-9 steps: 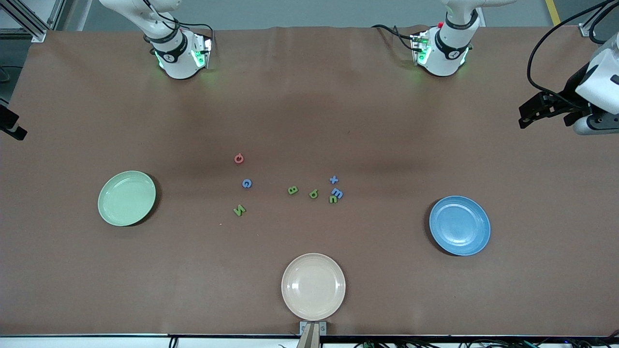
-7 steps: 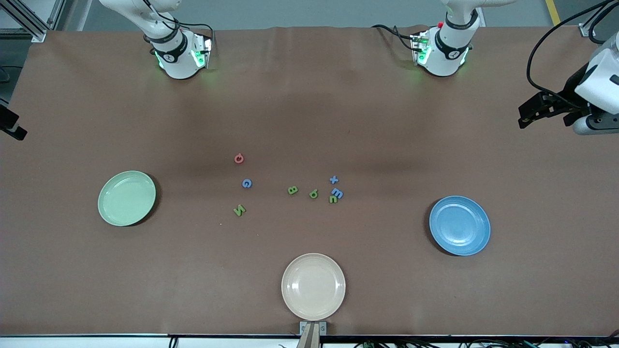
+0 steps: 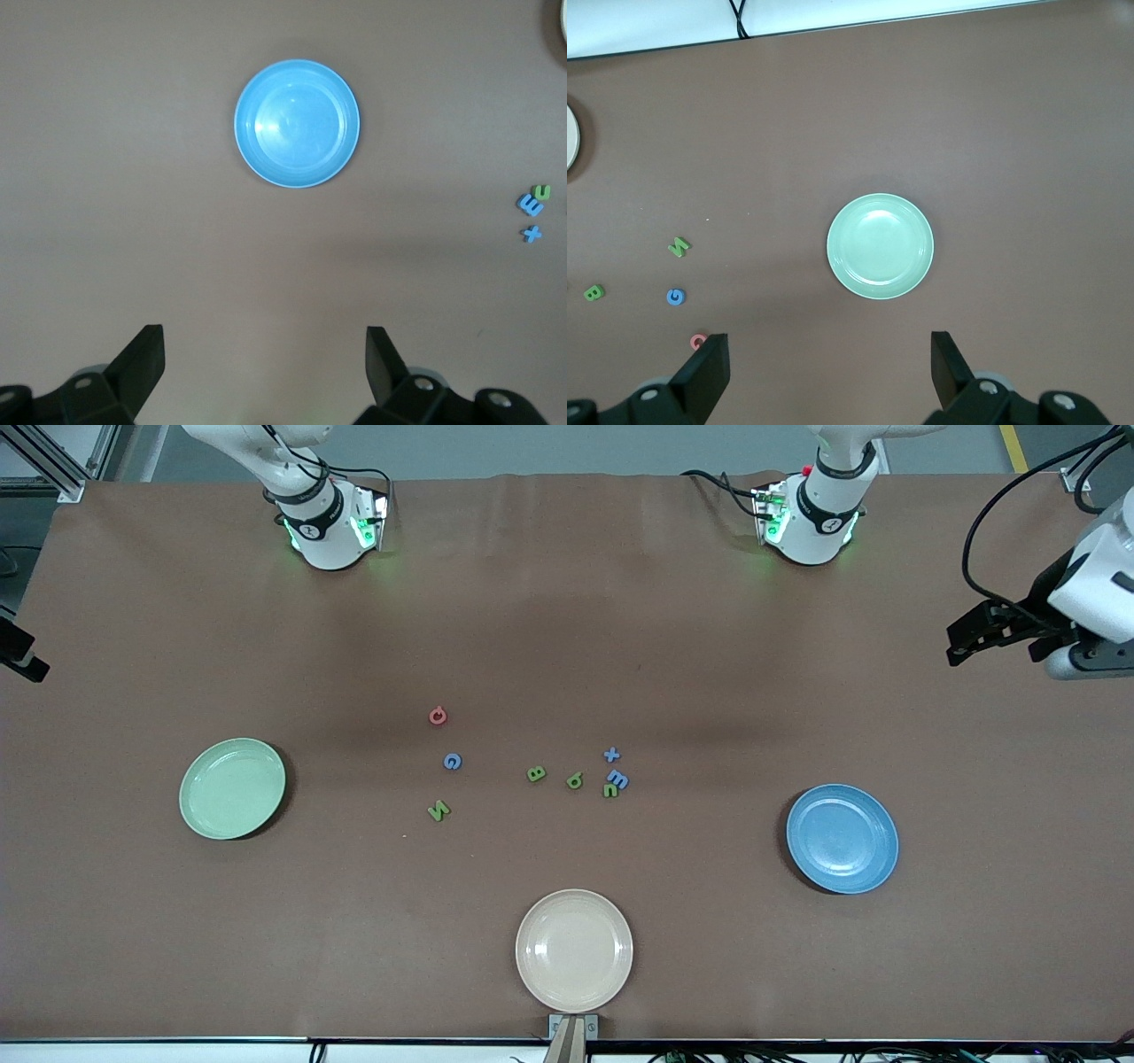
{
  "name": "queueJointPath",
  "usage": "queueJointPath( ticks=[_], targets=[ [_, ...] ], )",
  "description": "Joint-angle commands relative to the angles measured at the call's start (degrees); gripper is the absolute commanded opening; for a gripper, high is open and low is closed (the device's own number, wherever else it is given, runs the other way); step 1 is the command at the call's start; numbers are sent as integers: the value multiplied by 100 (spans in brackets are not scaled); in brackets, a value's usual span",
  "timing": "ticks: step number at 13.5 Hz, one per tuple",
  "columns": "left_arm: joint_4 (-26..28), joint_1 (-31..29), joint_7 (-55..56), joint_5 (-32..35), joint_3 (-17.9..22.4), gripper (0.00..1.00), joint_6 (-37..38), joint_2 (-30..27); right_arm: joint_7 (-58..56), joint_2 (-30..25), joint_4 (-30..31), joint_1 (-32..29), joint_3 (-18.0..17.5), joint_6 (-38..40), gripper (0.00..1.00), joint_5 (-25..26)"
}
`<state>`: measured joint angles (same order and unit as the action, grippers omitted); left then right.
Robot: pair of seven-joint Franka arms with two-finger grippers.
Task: Sort upper and lower case letters into plates
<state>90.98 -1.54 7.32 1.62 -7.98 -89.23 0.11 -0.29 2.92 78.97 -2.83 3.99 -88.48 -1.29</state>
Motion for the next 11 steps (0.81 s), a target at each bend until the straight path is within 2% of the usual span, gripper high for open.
queueJointPath(
  ticks=[1, 5, 11],
  targets=[
    [78, 84, 540, 6, -203, 100, -94, 139, -6, 7, -66, -78, -48, 41, 100, -64],
    [446, 225, 1674, -91, -633, 100, -182, 200, -6, 7, -66, -86, -48, 41, 100, -64],
    [1325, 225, 2896, -232, -1135, 100, -1130, 200, -6, 7, -66, -86, -39, 41, 100, -47]
  ],
)
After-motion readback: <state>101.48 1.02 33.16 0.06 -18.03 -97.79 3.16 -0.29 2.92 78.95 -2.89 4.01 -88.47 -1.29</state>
